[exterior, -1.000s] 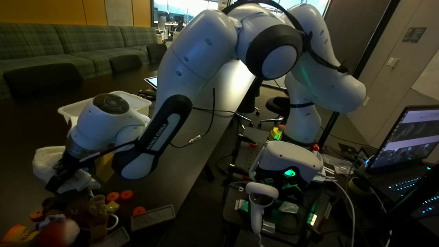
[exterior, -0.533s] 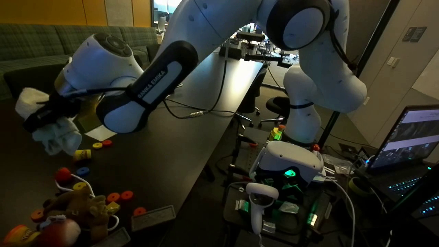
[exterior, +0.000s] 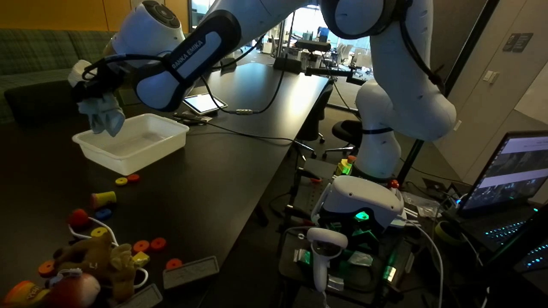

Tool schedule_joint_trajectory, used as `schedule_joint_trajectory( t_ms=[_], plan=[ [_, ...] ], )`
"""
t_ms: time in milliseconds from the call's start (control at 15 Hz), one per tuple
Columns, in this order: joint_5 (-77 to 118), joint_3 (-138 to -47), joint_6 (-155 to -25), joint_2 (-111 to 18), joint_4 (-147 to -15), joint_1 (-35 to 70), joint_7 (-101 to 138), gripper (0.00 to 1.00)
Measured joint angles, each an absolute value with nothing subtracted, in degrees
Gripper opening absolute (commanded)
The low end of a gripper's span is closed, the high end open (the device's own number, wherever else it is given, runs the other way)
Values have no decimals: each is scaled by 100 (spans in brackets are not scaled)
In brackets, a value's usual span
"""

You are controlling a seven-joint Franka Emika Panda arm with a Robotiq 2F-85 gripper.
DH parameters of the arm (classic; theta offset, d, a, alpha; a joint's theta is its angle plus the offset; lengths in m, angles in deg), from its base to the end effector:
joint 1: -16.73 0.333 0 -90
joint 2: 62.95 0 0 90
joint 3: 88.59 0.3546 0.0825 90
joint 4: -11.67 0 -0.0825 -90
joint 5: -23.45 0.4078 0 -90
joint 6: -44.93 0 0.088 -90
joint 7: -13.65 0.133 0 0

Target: Use the towel to push all the objects on the table to the left

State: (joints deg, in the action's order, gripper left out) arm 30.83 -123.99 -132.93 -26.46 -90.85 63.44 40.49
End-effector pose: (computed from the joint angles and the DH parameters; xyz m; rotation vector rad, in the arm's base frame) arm 0.7306 0.2143 0.3415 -2.8366 0.2200 -1.2549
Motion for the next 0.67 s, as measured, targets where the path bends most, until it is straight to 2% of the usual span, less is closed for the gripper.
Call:
schedule_joint_trajectory(
  t_ms=[333,667],
  plan=[
    [2901,-12036,-12944,-2568,-9035,5466,3702,3],
    [2298,-10917,-12253,-2770,-9397,4308,2902,2]
  ],
)
